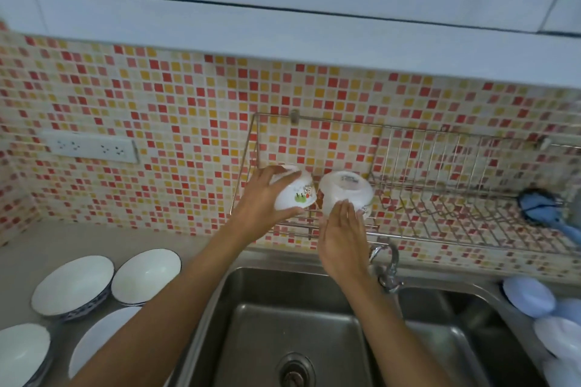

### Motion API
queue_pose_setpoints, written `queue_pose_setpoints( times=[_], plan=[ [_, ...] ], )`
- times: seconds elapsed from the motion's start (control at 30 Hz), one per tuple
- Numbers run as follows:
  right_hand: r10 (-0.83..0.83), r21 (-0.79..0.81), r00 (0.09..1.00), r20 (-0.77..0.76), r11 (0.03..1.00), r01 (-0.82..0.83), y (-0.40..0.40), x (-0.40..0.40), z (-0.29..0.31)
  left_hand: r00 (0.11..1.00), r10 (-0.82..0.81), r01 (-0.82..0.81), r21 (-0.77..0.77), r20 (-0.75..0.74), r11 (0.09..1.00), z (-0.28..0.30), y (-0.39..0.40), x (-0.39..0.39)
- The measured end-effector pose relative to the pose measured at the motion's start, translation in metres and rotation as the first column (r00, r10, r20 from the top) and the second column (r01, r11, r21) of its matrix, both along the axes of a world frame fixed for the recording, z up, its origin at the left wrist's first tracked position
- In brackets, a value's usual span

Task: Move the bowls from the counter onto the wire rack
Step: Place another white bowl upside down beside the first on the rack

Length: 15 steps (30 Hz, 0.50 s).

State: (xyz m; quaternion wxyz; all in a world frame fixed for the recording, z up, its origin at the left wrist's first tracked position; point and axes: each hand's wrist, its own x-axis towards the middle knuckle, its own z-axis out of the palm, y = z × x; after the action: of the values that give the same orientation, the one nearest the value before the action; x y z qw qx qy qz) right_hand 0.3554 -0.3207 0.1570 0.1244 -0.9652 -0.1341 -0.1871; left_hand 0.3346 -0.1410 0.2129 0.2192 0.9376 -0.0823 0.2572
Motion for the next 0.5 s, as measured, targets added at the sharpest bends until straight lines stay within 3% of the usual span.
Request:
queue_pose_setpoints(
  times=[0.13,0.5],
  plan=[
    [0.006,-0.007,1.0,0.031,1.0,-0.006,-0.001,0.0,-0.002,0.997,0.001,0.007,0.1,-0.079,0.995,-0.01,-0.011,0.017],
    [-0.038,-0.038,0.994,0.098,0.998,0.042,0.003,0.0,-0.005,0.992,0.056,-0.052,0.043,-0.111,0.998,-0.017,-0.015,0.029]
  ],
)
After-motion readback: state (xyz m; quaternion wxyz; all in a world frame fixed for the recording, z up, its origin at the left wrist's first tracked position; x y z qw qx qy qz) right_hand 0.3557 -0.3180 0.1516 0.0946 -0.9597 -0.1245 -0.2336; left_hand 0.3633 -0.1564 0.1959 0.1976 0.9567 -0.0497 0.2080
